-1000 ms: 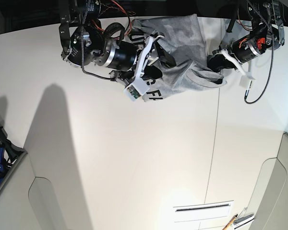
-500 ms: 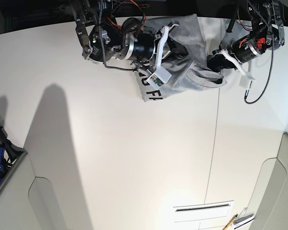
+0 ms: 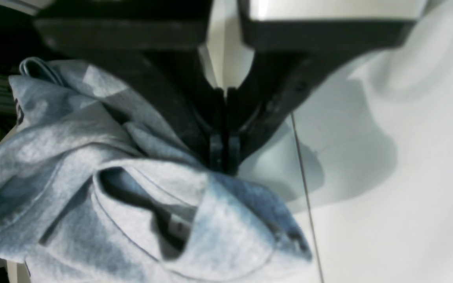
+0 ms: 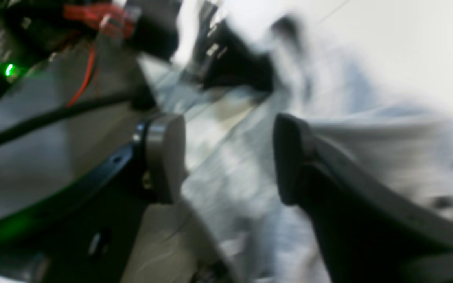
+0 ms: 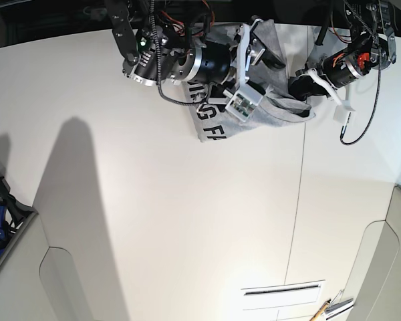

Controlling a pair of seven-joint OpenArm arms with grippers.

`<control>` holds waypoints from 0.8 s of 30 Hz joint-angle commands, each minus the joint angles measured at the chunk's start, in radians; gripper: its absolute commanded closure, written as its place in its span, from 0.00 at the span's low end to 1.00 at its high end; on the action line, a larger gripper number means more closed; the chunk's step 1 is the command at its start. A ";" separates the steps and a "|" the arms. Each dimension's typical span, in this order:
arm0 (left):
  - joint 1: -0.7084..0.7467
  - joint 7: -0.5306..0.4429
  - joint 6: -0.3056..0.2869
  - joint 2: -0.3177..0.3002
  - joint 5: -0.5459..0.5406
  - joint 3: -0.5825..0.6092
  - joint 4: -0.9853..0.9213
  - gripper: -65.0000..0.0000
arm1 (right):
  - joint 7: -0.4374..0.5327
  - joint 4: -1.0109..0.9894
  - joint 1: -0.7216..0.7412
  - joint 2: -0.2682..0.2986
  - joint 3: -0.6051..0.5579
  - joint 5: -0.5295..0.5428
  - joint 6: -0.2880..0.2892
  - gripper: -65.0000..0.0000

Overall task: Fold the T-shirt properly
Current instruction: 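Fold the lifted shirt section over toward the left gripper with the right gripper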

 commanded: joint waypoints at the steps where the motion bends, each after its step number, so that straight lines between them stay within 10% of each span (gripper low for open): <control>1: 0.003 0.016 0.007 -0.010 0.027 -0.002 0.005 1.00 | 0.049 0.035 0.008 -0.013 0.004 -0.014 -0.016 0.46; 7: 0.003 0.016 0.007 -0.011 0.027 -0.002 0.005 1.00 | 0.137 0.019 0.008 -0.013 0.033 -0.201 -0.080 0.46; 20: 0.003 0.016 0.007 -0.011 0.027 -0.002 0.005 1.00 | 0.187 -0.175 0.042 -0.013 0.039 -0.135 -0.074 0.46; 24: 0.003 0.016 0.007 -0.011 0.028 -0.002 0.005 1.00 | 0.158 -0.175 0.064 -0.014 0.039 -0.019 -0.047 0.81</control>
